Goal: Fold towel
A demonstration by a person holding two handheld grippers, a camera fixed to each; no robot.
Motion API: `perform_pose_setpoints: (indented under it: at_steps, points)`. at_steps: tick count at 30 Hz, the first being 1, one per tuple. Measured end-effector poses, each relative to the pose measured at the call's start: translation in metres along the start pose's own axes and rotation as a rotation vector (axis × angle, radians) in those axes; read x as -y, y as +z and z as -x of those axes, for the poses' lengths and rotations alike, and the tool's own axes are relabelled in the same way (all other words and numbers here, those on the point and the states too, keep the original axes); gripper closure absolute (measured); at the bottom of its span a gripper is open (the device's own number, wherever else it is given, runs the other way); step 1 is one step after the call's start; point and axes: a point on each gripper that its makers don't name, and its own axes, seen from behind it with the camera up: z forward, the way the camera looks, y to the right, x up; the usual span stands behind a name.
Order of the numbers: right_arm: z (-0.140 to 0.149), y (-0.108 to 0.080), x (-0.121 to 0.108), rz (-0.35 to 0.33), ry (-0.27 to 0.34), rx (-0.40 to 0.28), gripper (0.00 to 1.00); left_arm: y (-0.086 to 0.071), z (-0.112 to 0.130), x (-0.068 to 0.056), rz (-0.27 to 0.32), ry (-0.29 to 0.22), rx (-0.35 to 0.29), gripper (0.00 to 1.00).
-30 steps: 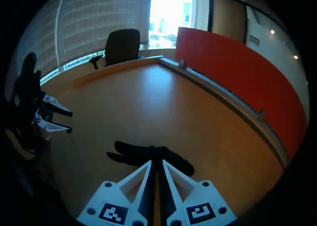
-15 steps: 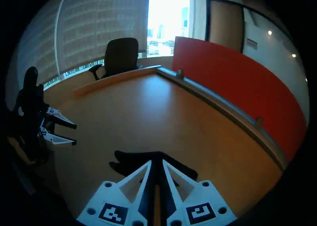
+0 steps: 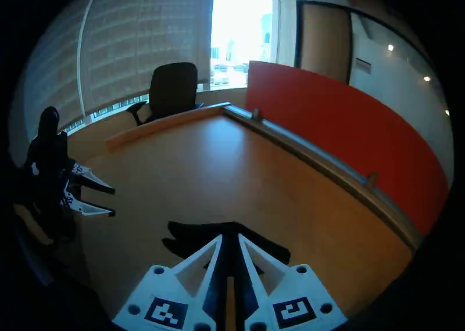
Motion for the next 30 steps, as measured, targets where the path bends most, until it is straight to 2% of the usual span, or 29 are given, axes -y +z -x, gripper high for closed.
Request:
perform_pose_setpoints:
  at_steps: [9, 30]
  points:
    - [-0.002, -0.022, -0.014, 0.014, 0.023, -0.012, 0.95, 0.002, 0.001, -0.003, 0.008, 0.016, 0.006, 0.14]
    - [0.014, -0.09, -0.079, 0.103, 0.098, -0.027, 0.95, 0.01, -0.008, -0.001, -0.002, 0.04, 0.005, 0.14]
